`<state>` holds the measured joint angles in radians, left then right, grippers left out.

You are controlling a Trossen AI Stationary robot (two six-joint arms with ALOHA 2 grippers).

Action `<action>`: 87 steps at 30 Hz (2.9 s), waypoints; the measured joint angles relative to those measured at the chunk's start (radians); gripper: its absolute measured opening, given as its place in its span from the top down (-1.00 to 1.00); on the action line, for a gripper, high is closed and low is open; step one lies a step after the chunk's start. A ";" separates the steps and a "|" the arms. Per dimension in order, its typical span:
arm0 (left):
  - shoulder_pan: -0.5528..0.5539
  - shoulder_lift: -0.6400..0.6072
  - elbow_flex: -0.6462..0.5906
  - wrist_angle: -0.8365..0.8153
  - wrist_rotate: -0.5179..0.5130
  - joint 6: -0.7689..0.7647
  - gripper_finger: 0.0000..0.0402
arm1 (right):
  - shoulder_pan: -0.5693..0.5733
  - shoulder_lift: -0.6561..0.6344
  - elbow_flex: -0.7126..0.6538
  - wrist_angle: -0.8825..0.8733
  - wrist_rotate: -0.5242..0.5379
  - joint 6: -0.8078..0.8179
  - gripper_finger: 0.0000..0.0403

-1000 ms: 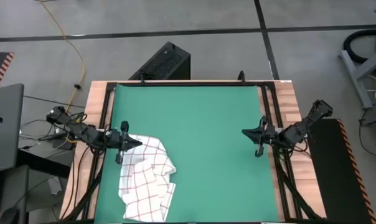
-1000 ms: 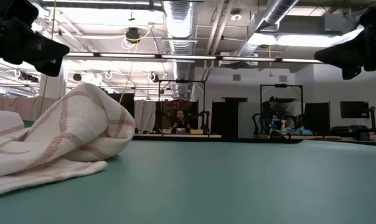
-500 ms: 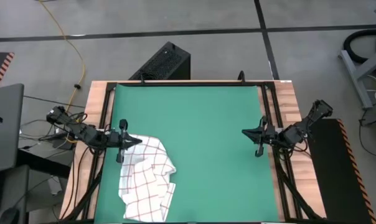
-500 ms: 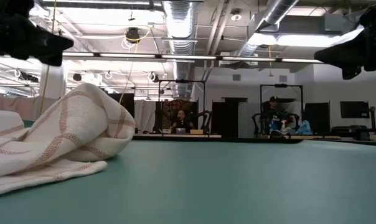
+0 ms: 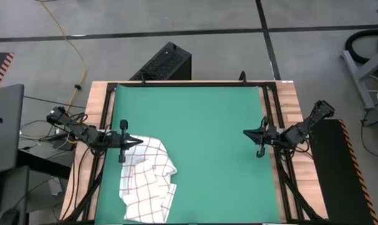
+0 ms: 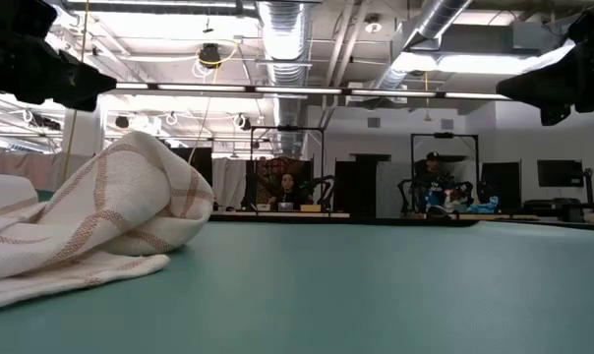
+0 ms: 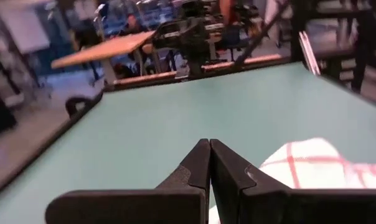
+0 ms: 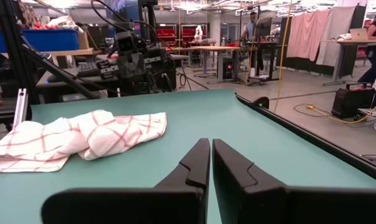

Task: Roll towel into tight, uniform cylinder
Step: Fold the white towel

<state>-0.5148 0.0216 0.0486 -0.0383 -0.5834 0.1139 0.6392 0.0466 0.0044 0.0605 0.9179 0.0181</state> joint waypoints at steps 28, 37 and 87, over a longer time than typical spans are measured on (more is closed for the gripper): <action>0.186 0.492 0.209 -0.318 -0.041 -0.579 0.61 | -0.072 0.000 0.000 -0.003 0.015 0.050 0.56; 0.356 0.984 0.559 -0.719 0.135 -0.552 0.50 | -0.072 0.000 0.000 -0.004 -0.009 0.049 0.23; 0.739 1.395 0.643 -0.824 0.506 -0.295 0.50 | -0.072 0.000 0.000 0.000 -0.030 -0.001 0.16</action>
<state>0.2239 1.4162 0.6919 -0.8621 -0.0770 -0.1814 0.5667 0.0467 0.0044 0.0601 0.8875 0.0170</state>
